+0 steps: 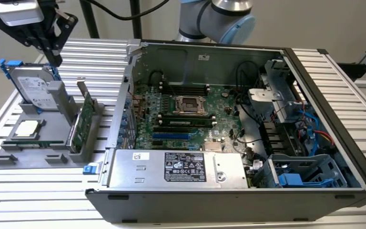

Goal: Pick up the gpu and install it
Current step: 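Reach for the gpu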

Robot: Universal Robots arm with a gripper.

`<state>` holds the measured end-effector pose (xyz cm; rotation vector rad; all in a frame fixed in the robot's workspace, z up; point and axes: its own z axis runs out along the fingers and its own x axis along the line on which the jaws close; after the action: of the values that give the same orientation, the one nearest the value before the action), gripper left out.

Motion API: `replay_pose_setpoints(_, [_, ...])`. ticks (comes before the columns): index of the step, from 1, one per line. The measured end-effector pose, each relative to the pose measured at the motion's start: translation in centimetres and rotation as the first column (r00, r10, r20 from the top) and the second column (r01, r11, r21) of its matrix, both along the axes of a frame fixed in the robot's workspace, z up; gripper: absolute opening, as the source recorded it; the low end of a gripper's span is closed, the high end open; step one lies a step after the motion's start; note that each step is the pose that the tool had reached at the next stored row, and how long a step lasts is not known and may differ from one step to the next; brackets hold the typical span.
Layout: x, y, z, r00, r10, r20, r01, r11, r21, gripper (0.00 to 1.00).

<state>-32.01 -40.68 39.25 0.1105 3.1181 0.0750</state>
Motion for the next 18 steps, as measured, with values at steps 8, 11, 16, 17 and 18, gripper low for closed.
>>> replay_pose_setpoints(8, [0.00, -0.80, 0.00, 1.0000, 0.000, 0.0000, 0.000, 1.0000, 0.0000, 0.00])
replay_pose_setpoints(11, [0.02, -1.13, 0.00, 1.0000, 0.000, 0.0000, 0.000, 1.0000, 0.0000, 0.00])
replay_pose_setpoints(16, [0.05, -1.66, 0.00, 1.0000, 0.000, -0.0002, 0.000, 1.0000, 0.0000, 0.00])
replay_pose_setpoints(17, [0.05, -1.75, 0.00, 1.0000, 0.000, -0.0003, 0.000, 1.0000, 0.0000, 0.00])
replay_pose_setpoints(18, [0.05, -1.84, 0.00, 1.0000, 0.000, -0.0003, 0.000, 1.0000, 0.0000, 0.00])
